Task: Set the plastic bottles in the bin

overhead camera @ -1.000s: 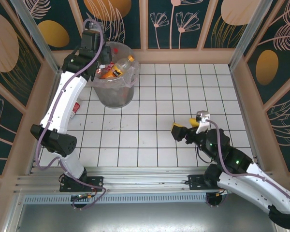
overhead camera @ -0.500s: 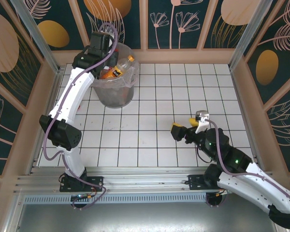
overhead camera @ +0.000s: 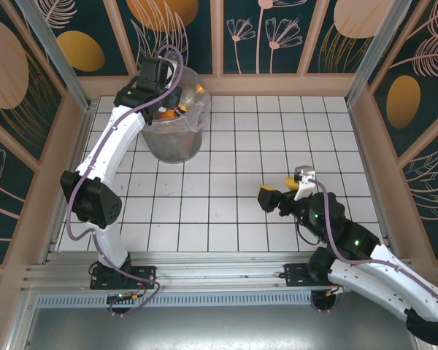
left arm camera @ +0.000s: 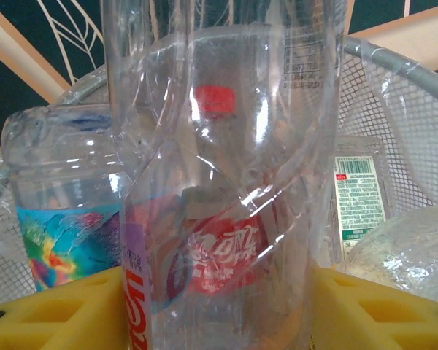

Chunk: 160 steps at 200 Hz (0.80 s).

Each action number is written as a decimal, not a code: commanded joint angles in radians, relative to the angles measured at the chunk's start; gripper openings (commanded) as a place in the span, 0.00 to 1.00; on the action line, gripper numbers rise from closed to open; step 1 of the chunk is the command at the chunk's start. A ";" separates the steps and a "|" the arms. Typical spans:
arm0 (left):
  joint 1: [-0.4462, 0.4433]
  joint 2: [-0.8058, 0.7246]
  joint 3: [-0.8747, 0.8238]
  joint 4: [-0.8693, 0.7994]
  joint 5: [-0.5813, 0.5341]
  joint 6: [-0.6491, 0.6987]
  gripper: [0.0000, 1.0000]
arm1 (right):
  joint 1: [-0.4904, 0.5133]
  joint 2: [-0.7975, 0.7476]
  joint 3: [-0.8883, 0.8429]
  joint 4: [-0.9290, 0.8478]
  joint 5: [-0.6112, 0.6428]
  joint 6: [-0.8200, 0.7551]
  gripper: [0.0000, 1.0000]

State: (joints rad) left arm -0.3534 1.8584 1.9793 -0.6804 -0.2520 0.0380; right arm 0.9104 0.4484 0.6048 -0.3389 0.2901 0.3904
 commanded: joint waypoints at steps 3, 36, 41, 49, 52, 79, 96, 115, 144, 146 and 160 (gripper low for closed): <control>0.004 -0.024 -0.040 -0.068 -0.049 0.026 0.63 | -0.006 0.006 0.011 0.043 0.001 -0.018 0.99; 0.004 -0.049 -0.035 -0.106 -0.106 0.000 0.63 | -0.009 0.023 0.010 0.059 -0.007 -0.026 0.99; 0.004 -0.055 -0.037 -0.108 -0.106 -0.003 0.63 | -0.009 0.028 0.010 0.064 -0.009 -0.028 0.99; 0.004 -0.064 -0.041 -0.112 -0.103 -0.005 0.62 | -0.011 0.038 0.011 0.069 -0.018 -0.034 0.99; 0.004 -0.065 -0.041 -0.115 -0.102 -0.005 0.62 | -0.011 0.042 0.013 0.071 -0.019 -0.035 0.99; 0.004 -0.064 -0.042 -0.137 -0.134 -0.015 0.62 | -0.015 0.070 0.019 0.080 -0.036 -0.044 0.99; 0.003 -0.060 -0.039 -0.127 -0.164 -0.017 0.62 | -0.018 0.075 0.019 0.083 -0.038 -0.046 0.99; 0.004 -0.047 0.000 -0.118 -0.188 -0.016 0.62 | -0.021 0.073 0.019 0.083 -0.041 -0.049 0.99; 0.003 -0.016 0.073 -0.114 -0.195 0.002 0.61 | -0.030 0.070 0.016 0.084 -0.045 -0.050 0.99; 0.004 -0.014 0.075 -0.114 -0.196 0.003 0.61 | -0.030 0.071 0.015 0.084 -0.045 -0.050 0.99; 0.004 -0.011 0.086 -0.112 -0.191 0.008 0.62 | -0.031 0.067 0.010 0.087 -0.042 -0.046 0.99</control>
State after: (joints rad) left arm -0.3534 1.8282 2.0178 -0.7723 -0.4110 0.0261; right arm 0.8883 0.5262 0.6048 -0.2897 0.2592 0.3538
